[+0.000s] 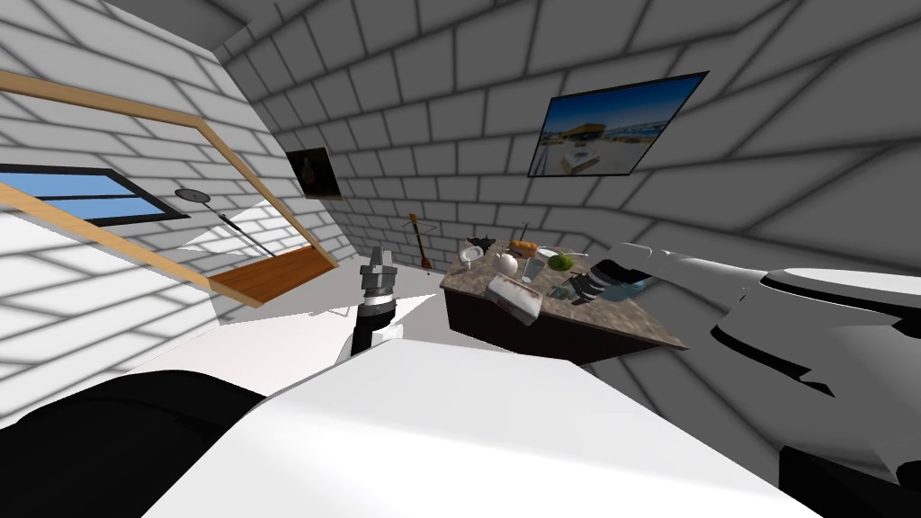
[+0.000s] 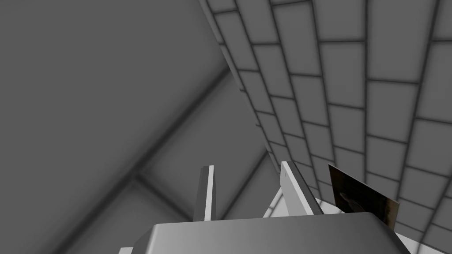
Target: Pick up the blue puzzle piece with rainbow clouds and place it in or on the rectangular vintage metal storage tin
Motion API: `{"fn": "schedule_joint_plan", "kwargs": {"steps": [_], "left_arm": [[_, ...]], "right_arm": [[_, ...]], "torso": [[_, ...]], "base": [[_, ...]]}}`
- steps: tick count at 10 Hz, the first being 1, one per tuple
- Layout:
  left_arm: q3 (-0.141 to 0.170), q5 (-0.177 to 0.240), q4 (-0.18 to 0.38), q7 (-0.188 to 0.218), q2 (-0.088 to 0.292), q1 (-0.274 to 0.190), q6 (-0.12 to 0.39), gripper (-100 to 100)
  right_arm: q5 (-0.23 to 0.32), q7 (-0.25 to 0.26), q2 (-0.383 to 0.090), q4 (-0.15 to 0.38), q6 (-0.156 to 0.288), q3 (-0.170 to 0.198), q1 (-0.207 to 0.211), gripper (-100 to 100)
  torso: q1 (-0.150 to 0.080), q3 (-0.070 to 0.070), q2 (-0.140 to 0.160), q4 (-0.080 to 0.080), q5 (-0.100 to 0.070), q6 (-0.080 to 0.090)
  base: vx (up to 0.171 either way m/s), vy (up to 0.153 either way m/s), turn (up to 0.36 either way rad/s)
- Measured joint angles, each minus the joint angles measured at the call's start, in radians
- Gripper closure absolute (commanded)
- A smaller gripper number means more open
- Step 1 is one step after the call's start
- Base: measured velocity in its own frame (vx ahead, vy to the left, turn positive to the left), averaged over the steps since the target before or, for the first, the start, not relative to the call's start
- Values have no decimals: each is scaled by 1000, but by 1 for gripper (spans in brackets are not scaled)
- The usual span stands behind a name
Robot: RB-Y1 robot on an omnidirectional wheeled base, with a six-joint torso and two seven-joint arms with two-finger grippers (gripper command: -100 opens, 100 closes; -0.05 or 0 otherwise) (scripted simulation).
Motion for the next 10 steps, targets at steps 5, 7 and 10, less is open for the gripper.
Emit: {"fn": "schedule_joint_plan", "kwargs": {"steps": [5,7,10], "left_arm": [[0,0,0,0,0,0,0,0],[0,0,0,0,0,0,0,0],[0,0,0,0,0,0,0,0]], "right_arm": [[34,22,25,94,-13,89,-16,-100],[48,38,37,130,-27,131,-16,-100],[53,27,29,113,-25,141,-15,-100]], "torso": [[1,0,0,0,0,0],[-1,-1,-1,0,0,0],[-2,4,6,1,0,0]], "base": [[107,32,25],[96,15,18],[11,-2,4]]}}
